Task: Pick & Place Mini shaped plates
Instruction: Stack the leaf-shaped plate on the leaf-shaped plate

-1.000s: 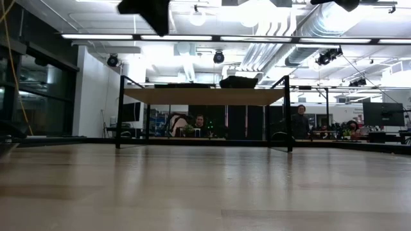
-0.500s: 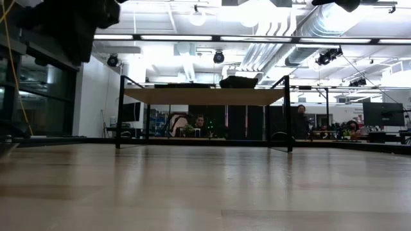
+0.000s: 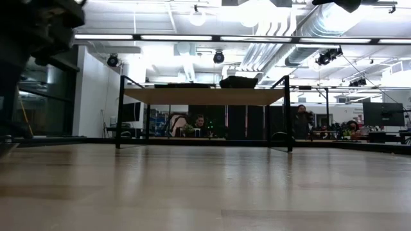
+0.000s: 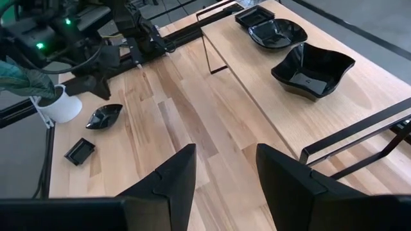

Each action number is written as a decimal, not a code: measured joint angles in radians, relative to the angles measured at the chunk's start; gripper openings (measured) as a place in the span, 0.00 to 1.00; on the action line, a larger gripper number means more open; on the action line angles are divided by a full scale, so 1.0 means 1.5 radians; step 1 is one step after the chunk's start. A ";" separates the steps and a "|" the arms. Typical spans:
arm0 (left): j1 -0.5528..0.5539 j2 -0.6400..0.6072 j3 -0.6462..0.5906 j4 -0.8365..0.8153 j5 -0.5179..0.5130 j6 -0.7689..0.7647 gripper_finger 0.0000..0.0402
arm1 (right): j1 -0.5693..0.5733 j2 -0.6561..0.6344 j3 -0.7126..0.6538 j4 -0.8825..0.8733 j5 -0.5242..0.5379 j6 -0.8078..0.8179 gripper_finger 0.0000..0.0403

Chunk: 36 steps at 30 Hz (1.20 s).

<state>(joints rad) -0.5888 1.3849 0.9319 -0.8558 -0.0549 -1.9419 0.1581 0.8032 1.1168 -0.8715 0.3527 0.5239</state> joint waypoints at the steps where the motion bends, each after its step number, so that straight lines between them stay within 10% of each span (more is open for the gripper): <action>1: -0.009 0.000 -0.006 0.004 -0.002 -0.018 0.17 | 0.000 0.000 0.000 0.000 0.000 0.000 0.39; 36: -0.077 0.103 -0.081 0.158 0.028 -0.109 0.46 | 0.000 0.002 0.000 0.000 0.002 0.018 0.39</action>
<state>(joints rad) -0.7047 1.5391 0.8099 -0.6191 -0.0136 -2.1060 0.1581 0.8066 1.1168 -0.8715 0.3563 0.5509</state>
